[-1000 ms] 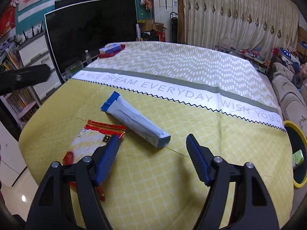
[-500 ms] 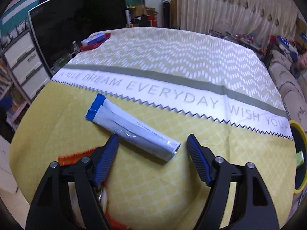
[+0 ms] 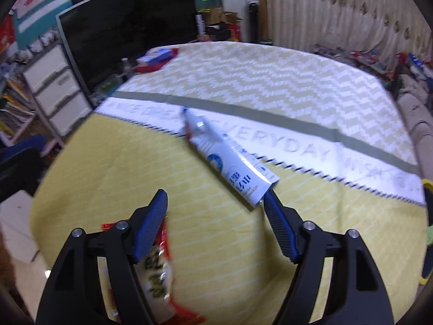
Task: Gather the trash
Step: 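Move the right gripper to the blue-capped white tube and grasp it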
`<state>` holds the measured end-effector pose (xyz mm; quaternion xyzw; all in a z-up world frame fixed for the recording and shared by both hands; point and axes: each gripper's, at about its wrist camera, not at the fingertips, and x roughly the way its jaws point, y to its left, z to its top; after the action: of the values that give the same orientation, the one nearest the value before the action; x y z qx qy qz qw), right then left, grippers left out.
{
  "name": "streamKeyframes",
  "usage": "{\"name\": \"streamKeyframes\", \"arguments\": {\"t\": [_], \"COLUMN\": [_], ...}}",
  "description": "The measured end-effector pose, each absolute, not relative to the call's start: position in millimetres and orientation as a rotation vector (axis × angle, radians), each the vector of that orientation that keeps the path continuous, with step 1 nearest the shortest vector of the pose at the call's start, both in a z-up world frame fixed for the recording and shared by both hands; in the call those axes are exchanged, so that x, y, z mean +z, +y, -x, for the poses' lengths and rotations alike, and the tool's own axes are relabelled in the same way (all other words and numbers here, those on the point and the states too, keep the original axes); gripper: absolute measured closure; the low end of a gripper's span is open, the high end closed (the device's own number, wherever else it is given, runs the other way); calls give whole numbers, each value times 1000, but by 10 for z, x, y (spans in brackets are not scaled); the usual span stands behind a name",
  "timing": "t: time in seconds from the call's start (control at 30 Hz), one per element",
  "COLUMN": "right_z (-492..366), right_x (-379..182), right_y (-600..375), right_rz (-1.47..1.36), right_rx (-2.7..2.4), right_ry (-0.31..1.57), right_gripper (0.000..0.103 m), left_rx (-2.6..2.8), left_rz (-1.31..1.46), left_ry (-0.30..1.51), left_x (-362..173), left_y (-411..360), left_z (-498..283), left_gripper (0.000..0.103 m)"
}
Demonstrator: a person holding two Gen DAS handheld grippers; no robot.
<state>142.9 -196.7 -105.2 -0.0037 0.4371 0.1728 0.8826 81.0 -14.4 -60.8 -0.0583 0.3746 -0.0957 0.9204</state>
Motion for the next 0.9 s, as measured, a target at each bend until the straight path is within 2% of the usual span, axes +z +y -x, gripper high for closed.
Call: {"name": "streamKeyframes", "arguments": {"t": [0.27,0.33,0.47,0.57,0.9], "right_z": [-1461,-1521,-1606,-1582,-1643], "right_x": [-970,-985,-1020,-1048,-1070], "right_y": [-1943,-1952,-1873,-1783,-1693], "right_rz": [-23,-28,6,34,53], "right_rx": [378,370,374,395,371], "right_ry": [879,887,905,917,920], "right_gripper": [33,38,41,51,54], "left_rx": [-196,-198,-198,-200,-197], "left_rz": [130,129,129,128,126], "left_ry": [773,773,776,775,775], "left_x": [-643,-654,-662,-664,-676], "left_y": [-126,-123,-114,-113,-122], "left_z": [-810,-800,-805,-804,-803], "left_gripper": [18,18,18,18,18]}}
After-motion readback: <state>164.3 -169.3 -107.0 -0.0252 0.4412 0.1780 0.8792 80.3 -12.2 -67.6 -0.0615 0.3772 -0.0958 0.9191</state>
